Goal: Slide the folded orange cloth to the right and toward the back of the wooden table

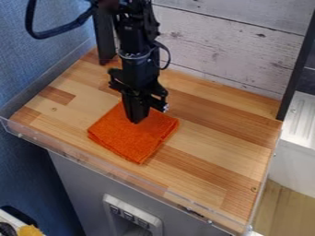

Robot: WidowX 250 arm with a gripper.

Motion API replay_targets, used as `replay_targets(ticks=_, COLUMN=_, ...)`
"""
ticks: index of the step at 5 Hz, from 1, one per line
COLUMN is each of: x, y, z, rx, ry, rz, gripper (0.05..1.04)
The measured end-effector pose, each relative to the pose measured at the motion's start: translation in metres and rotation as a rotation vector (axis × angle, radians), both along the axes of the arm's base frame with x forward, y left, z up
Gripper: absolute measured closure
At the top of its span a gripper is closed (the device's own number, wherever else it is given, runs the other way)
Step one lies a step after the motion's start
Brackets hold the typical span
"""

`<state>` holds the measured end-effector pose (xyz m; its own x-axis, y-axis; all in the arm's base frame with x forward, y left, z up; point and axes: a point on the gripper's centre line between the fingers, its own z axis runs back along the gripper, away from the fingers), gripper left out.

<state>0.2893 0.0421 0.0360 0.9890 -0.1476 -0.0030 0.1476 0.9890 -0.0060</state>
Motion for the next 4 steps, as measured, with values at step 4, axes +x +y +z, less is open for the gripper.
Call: replay_targets(ticks=4, x=-0.007, y=0.007, z=-0.021, rx=0.007, ry=0.001, rz=0.013, gripper=1.021)
